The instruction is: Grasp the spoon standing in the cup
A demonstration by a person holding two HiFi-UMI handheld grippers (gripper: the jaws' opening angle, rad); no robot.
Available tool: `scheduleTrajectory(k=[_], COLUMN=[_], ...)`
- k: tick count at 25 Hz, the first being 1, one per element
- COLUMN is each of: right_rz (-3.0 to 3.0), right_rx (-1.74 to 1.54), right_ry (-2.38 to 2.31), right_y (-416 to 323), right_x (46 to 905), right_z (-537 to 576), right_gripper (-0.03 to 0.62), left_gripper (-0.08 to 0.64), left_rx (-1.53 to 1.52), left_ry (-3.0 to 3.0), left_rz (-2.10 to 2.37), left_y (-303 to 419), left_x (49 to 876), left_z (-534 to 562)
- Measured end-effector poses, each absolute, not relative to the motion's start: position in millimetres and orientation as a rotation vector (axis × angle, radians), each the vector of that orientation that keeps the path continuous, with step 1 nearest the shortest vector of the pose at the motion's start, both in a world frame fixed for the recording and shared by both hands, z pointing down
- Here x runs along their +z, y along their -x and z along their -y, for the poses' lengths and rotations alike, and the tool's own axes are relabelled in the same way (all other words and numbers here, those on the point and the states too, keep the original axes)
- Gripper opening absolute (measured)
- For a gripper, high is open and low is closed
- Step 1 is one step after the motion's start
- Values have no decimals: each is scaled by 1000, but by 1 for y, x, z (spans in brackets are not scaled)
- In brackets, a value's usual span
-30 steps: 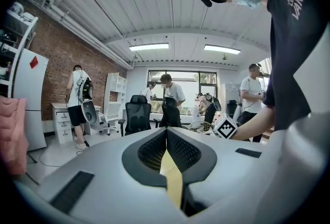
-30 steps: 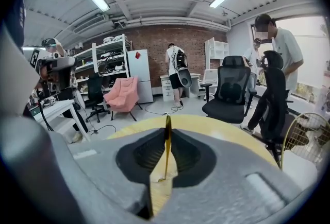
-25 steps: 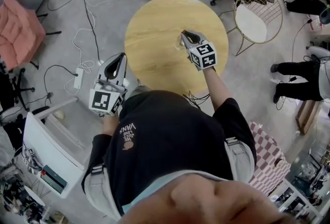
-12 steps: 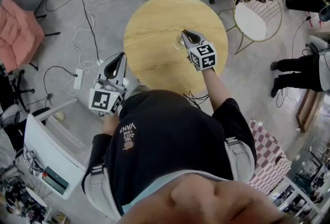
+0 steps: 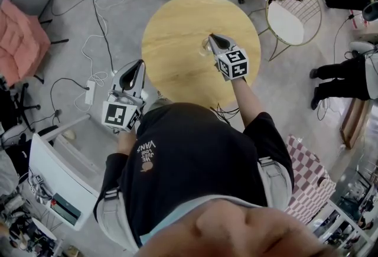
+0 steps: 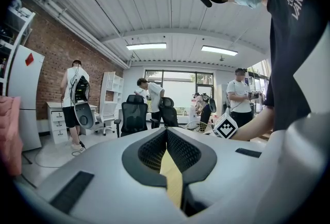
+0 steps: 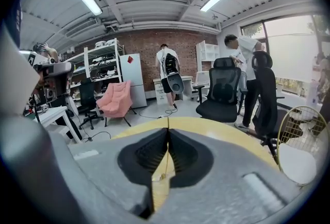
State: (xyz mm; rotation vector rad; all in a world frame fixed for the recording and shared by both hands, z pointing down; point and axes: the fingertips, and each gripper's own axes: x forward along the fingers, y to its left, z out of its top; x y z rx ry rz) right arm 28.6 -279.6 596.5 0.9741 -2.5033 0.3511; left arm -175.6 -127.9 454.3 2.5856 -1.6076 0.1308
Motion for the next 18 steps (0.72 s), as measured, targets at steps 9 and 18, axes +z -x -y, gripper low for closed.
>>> scheduleTrajectory(k=[9,18], right_rz=[2508,2532], right_rx=[354,375], right_ry=[-1005,-1063], right_y=[-27,-34], right_x=[590,570], right_z=[277,275], right_gripper=[3,2], left_gripper=[12,12], left_rx=[119,106], left_ry=[-2589,-2610], left_rz=[1592,1575], left_y=[182,182], left_x=[456,452], left_z=[124,126])
